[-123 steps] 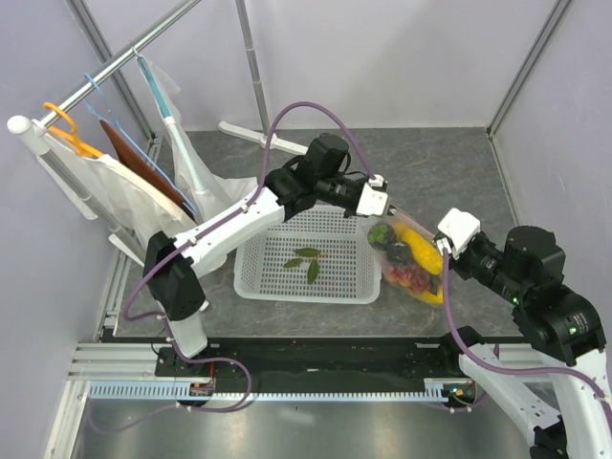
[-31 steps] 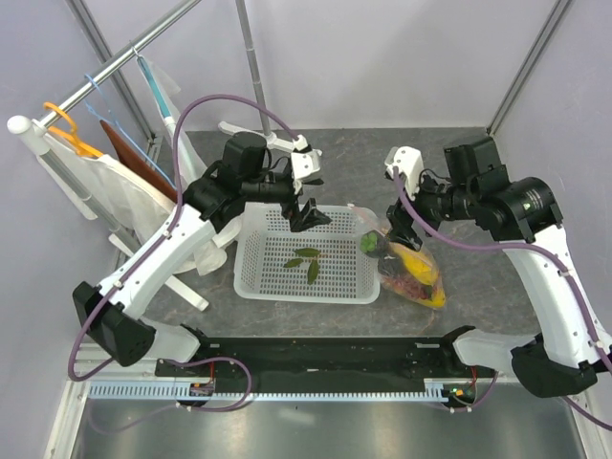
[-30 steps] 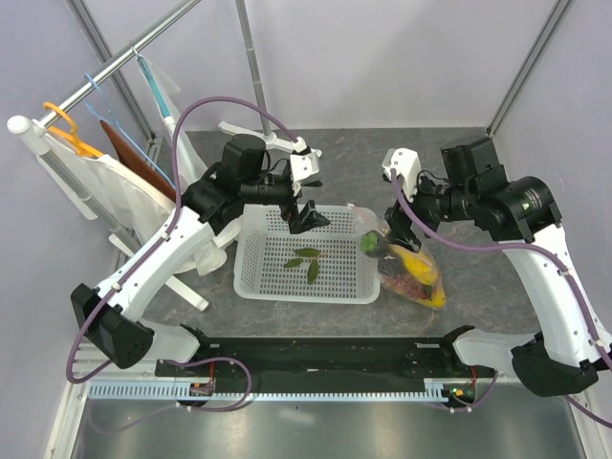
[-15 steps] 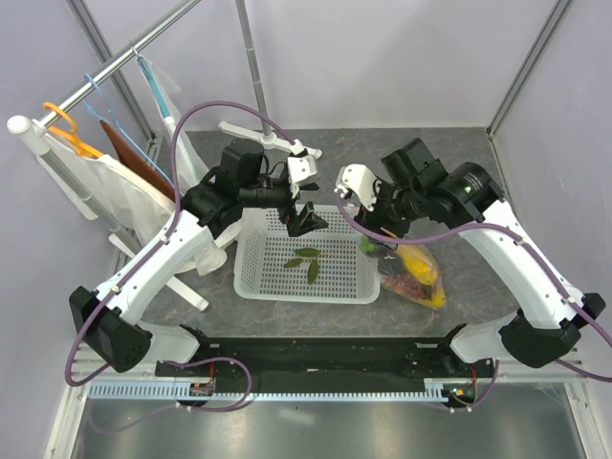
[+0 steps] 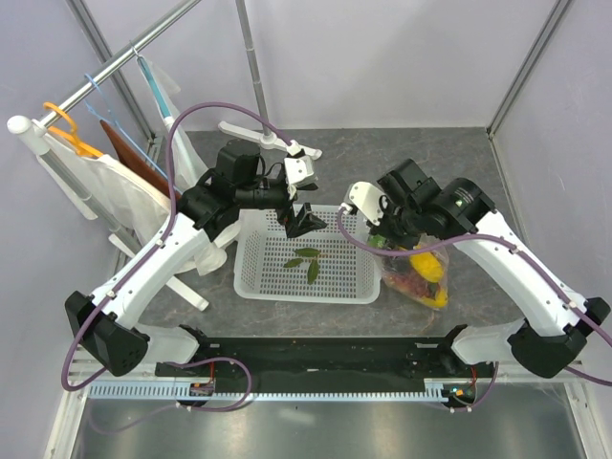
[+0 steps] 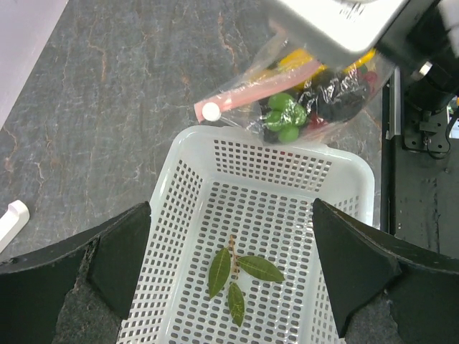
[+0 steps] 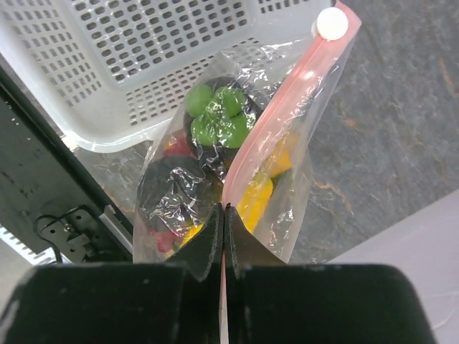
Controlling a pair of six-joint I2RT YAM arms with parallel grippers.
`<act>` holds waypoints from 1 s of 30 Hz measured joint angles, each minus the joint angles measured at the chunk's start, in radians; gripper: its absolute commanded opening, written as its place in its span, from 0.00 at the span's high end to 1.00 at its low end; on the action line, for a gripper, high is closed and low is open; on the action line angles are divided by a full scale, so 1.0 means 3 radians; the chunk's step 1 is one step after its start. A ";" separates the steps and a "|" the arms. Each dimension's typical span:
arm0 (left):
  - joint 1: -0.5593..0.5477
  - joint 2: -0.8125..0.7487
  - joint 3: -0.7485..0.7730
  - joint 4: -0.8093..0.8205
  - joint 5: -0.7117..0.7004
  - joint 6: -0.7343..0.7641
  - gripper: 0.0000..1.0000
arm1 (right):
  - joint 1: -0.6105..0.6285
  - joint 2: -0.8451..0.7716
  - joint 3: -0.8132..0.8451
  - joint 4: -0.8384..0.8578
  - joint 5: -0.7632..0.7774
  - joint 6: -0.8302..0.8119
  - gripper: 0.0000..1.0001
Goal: Place the food in the zip-top bag and seal the zipper
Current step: Adjust the zipper food storage bag at the center of the board.
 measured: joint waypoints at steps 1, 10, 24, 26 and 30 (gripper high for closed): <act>0.0000 0.0000 -0.0001 0.0000 0.0003 0.0000 0.00 | 0.0000 -0.0028 0.0000 0.0006 0.0034 0.0010 1.00; -0.0001 0.0000 -0.0001 0.0000 0.0006 -0.0001 0.00 | 0.0000 -0.0198 0.0112 0.0106 0.0270 0.0057 1.00; 0.0000 0.0000 -0.0003 0.0000 0.0008 -0.0001 0.00 | 0.0000 -0.0198 0.0332 0.0126 0.0299 0.0064 0.25; 0.0000 0.0000 -0.0003 0.0000 0.0008 -0.0001 0.00 | 0.0000 -0.0182 0.0332 0.0088 0.0276 0.0050 0.13; -0.0001 0.0000 -0.0003 0.0000 0.0010 -0.0001 0.00 | 0.0000 -0.0125 0.0333 0.0041 0.0226 0.0010 0.06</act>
